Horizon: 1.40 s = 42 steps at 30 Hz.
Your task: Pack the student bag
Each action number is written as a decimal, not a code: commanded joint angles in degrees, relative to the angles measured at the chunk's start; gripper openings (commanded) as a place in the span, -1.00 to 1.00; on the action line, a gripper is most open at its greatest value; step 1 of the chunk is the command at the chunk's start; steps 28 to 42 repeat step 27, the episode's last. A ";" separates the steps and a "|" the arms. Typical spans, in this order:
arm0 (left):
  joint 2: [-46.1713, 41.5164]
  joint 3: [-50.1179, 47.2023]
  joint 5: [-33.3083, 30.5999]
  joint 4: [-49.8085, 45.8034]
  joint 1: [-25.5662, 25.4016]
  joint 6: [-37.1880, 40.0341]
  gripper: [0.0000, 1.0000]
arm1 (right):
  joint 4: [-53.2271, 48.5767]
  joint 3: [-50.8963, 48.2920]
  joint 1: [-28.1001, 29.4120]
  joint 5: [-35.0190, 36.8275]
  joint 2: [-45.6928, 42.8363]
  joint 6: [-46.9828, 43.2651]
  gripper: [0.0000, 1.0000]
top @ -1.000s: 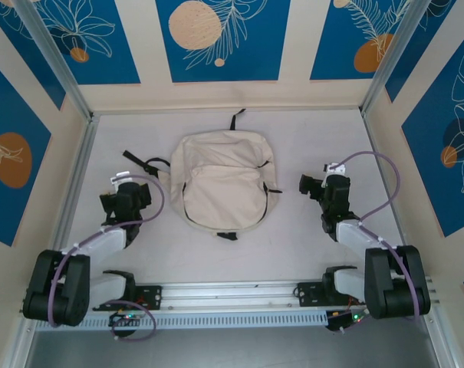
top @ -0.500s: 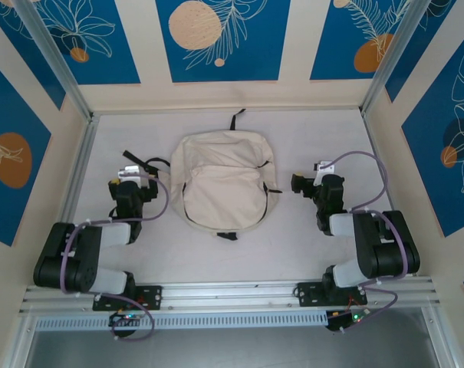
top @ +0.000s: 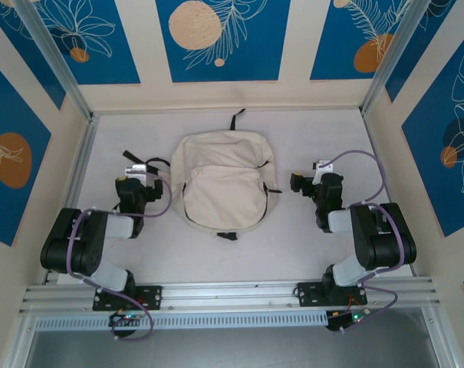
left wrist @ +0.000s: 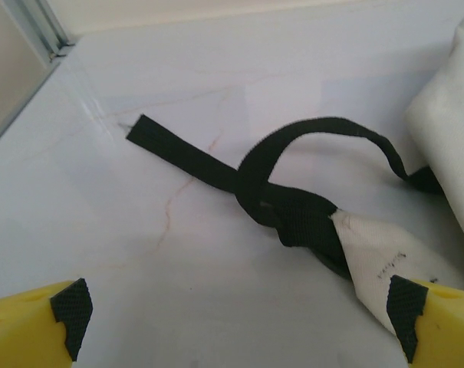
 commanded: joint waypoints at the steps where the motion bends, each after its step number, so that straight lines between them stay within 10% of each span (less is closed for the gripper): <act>1: 0.30 1.50 2.72 1.13 0.70 1.04 1.00 | 2.24 1.46 -0.47 -0.83 0.14 -0.61 0.99; 42: 0.58 1.73 3.23 0.82 1.04 0.94 1.00 | 1.36 1.86 -1.51 -2.83 0.07 -0.07 0.99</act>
